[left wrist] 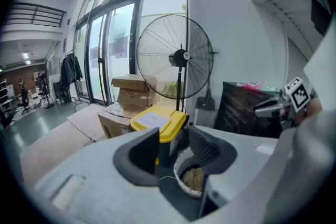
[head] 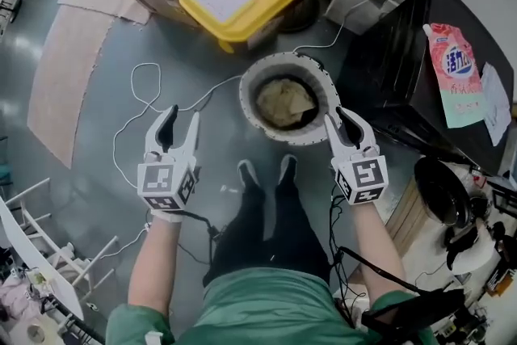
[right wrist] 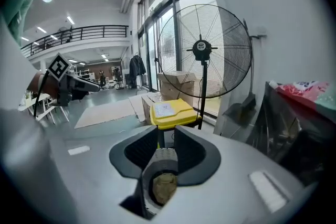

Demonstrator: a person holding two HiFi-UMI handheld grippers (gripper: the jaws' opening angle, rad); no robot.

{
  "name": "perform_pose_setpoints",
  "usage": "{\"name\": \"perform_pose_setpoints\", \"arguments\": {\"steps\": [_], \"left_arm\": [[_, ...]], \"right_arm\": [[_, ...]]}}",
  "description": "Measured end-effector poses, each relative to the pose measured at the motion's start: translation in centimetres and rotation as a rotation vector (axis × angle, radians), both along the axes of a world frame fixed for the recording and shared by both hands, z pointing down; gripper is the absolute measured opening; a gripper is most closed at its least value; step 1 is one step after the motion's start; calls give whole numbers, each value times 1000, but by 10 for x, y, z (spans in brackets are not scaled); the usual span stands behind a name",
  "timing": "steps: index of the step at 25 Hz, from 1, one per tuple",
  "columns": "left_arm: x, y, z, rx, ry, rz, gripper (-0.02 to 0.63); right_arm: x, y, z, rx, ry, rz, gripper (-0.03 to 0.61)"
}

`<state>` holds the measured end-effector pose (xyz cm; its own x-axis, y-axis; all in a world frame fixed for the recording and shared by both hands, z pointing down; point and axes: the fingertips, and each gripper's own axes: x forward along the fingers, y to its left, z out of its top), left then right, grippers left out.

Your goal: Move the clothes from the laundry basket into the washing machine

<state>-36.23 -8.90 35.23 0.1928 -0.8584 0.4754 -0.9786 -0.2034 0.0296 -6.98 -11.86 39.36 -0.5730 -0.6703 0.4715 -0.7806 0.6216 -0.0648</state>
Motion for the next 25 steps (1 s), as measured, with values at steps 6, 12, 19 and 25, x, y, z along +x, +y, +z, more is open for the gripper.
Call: {"name": "perform_pose_setpoints", "arguments": {"steps": [6, 12, 19, 25], "left_arm": [[36, -19, 61, -96, -9, 5, 173], [45, -31, 117, -136, 6, 4, 172], [42, -56, 154, -84, 21, 0, 172], [34, -63, 218, -88, 15, 23, 172]], "right_arm": [[21, -33, 64, -67, -14, 5, 95], [22, -49, 127, -112, -24, -1, 95], [4, -62, 221, -160, 28, -70, 95], [-18, -69, 327, -252, 83, -165, 139]]}}
